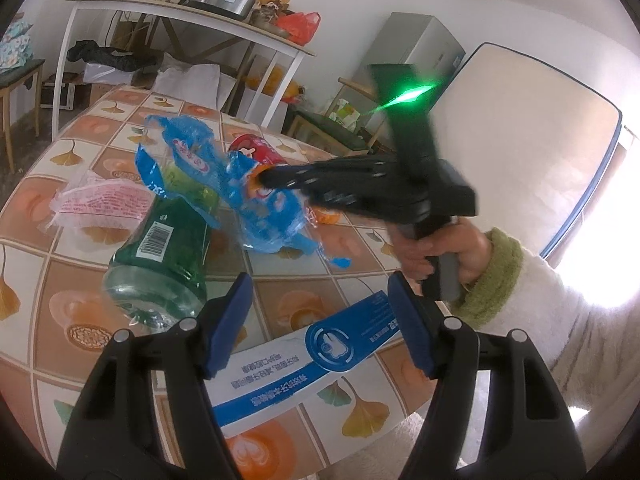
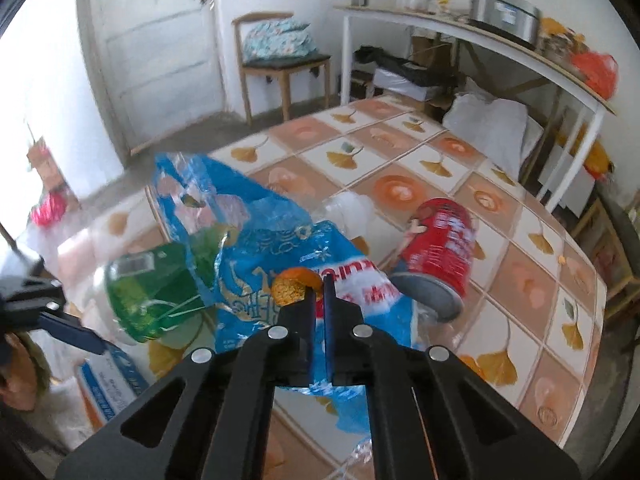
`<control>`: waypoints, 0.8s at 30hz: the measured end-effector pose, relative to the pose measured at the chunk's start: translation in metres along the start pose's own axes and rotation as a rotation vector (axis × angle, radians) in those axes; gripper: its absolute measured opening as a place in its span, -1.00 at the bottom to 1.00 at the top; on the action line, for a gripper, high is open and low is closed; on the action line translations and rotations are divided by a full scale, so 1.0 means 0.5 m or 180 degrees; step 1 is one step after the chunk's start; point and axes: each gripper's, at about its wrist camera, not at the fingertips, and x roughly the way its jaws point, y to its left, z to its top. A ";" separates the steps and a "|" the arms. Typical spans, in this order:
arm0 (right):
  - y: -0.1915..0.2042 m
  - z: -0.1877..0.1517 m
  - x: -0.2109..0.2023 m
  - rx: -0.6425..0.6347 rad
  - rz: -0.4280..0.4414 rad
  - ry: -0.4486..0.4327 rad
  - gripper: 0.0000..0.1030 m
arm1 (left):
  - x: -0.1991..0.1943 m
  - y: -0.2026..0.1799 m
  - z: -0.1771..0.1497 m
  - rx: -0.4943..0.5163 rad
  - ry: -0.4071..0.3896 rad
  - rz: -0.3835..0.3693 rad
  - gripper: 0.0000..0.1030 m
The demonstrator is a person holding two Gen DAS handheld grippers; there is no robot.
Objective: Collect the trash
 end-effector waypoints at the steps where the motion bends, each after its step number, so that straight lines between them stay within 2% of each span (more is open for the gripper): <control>1: -0.012 -0.003 -0.018 0.0117 0.0039 -0.0057 -0.93 | 0.000 0.000 0.000 -0.0005 0.0001 -0.0004 0.28; 5: -0.087 -0.021 -0.092 0.0669 0.0086 -0.0301 -0.93 | 0.000 -0.003 -0.003 -0.0006 0.0008 -0.0012 0.27; 7: -0.135 -0.034 -0.112 0.0911 0.0010 -0.0339 -0.93 | -0.001 -0.005 -0.002 -0.0009 0.0008 -0.0028 0.27; 9: -0.175 -0.048 -0.113 0.1040 -0.0129 -0.0250 -0.93 | -0.001 -0.006 -0.001 -0.0013 0.0011 -0.0041 0.27; 12: -0.236 -0.073 -0.073 0.1273 -0.0222 0.0092 -0.93 | 0.001 -0.007 0.000 -0.0016 0.0013 -0.0042 0.27; 15: -0.264 -0.091 -0.020 0.1356 -0.0266 0.0427 -0.93 | 0.002 -0.011 0.003 -0.0020 0.0011 -0.0030 0.27; 19: -0.259 -0.102 0.015 0.1334 -0.0268 0.0637 -0.93 | 0.004 -0.012 0.004 -0.0027 0.0020 -0.0010 0.27; 24: -0.261 -0.105 0.025 0.1376 -0.0184 0.0691 -0.86 | 0.006 -0.016 0.005 -0.0018 0.0043 -0.0009 0.27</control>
